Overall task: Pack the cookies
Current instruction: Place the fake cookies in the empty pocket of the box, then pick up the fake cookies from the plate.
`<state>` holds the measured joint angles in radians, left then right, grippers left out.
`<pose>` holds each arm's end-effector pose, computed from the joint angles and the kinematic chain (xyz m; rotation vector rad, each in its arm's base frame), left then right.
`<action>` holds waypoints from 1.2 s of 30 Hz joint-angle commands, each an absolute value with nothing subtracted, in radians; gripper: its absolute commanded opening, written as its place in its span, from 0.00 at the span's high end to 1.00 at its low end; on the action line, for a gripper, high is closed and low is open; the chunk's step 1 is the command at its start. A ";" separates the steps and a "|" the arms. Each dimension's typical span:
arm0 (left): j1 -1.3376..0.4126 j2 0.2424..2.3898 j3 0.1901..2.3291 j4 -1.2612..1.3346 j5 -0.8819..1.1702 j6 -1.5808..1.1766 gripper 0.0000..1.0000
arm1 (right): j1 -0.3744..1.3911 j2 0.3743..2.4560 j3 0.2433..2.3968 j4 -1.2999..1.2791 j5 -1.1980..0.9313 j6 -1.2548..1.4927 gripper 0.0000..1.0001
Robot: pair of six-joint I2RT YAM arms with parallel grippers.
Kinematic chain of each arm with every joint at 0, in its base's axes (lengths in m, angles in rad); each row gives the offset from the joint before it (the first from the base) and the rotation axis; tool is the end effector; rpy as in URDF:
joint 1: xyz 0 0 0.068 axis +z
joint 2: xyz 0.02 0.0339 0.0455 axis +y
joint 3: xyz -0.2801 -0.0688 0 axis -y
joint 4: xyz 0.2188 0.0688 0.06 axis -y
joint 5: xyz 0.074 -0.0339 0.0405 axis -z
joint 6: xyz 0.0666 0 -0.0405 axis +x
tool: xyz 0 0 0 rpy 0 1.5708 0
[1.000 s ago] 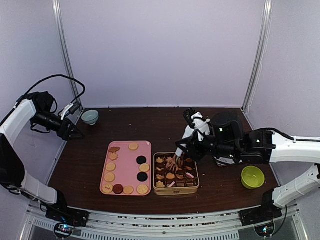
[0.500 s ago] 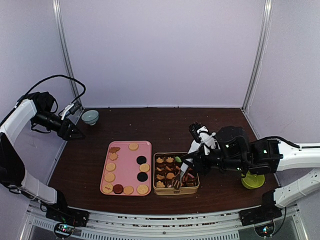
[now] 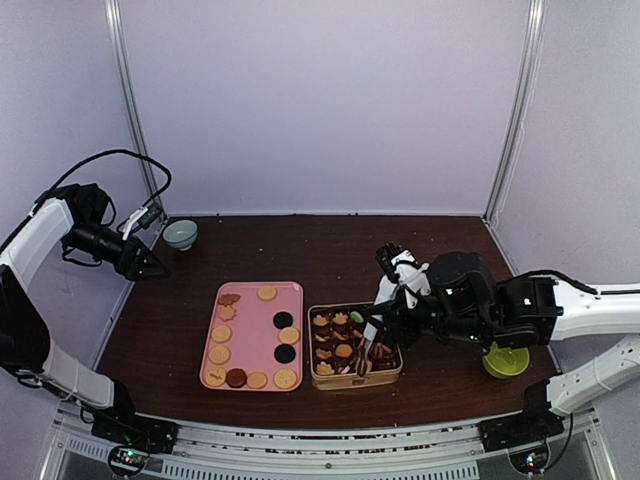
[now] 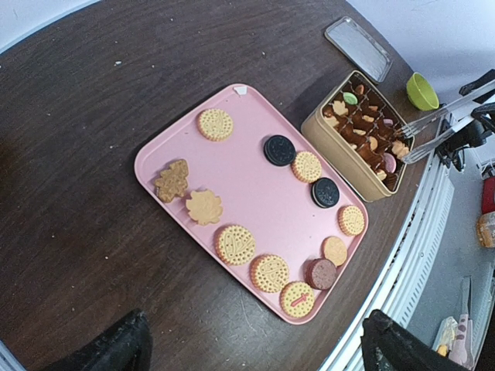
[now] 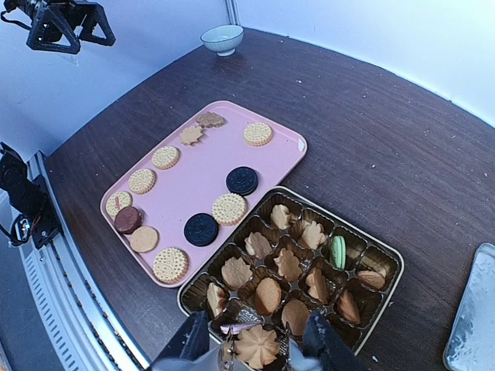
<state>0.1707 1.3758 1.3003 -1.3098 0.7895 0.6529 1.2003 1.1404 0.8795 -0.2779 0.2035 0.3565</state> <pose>0.2157 -0.0108 0.3128 0.6983 2.4301 -0.8705 0.1029 0.2277 0.2981 -0.7766 2.0381 0.7089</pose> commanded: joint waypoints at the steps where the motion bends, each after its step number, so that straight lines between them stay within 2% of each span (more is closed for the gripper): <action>1: 0.179 1.373 1.319 -1.302 0.807 0.662 0.03 | 1.201 1.133 0.918 -0.307 0.277 0.321 0.59; 12: 0.179 1.374 1.321 -1.304 0.816 0.663 0.03 | 1.200 1.106 0.929 -0.315 0.297 0.311 0.59; 21: 0.179 1.370 1.316 -1.309 0.804 0.669 0.03 | 1.201 1.189 1.075 -0.256 0.261 0.237 0.59; 29: 0.231 1.401 1.234 -1.244 0.716 0.659 0.03 | 1.201 1.492 1.288 -0.061 0.205 0.177 0.60; 36: 0.290 1.443 1.165 -1.220 0.689 0.679 0.08 | 1.200 1.891 1.686 -0.020 0.187 0.101 0.60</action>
